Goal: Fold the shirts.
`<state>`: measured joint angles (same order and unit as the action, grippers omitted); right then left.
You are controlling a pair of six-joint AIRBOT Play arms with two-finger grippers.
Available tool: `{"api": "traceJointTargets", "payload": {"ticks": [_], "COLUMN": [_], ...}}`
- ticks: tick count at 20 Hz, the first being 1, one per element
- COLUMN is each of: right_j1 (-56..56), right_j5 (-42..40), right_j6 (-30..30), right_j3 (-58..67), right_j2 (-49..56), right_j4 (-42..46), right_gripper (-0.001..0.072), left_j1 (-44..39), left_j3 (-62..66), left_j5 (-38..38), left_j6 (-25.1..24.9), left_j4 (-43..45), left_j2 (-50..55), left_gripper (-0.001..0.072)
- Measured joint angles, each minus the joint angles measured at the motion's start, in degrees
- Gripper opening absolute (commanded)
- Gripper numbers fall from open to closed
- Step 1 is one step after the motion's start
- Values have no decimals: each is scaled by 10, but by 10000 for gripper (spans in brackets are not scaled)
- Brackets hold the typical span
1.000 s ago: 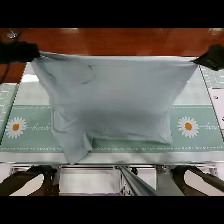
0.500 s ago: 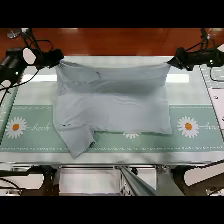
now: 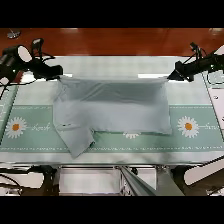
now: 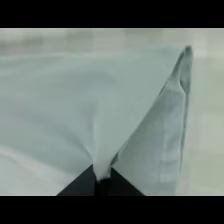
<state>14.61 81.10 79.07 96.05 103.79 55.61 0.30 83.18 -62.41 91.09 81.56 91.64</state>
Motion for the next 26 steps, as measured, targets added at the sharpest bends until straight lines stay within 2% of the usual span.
{"api": "traceJointTargets", "payload": {"ticks": [1,2,3,4,9,12,15,20,23,26], "right_j1": [-4,-9,-14,-19,8,53,106,143,150,151], "right_j5": [9,12,10,7,37,45,-13,-145,-182,-191], "right_j6": [0,0,3,11,36,27,18,-24,-43,-52], "right_j3": [-12,-26,-40,-51,-63,-99,-232,-495,-567,-595], "right_j2": [0,0,1,1,-35,-106,-207,-343,-375,-386], "right_j4": [15,27,36,46,67,80,89,11,-18,-38], "right_gripper": [44,283,627,616,615,615,615,614,614,614], "left_j1": [2,3,4,5,33,78,150,287,321,321], "left_j3": [-2,-5,-6,-7,-17,-73,-201,-447,-549,-613], "left_j5": [-24,-46,-67,-86,-203,-231,-195,-112,-86,-68], "left_j6": [-11,-19,-24,-29,-59,-69,-91,-147,-193,-227], "left_j4": [-1,-2,-2,0,-1,-24,-90,-239,-317,-376], "left_j2": [7,16,25,33,40,-5,-101,-241,-275,-288], "left_gripper": [37,198,586,699,699,699,699,699,699,699]}}
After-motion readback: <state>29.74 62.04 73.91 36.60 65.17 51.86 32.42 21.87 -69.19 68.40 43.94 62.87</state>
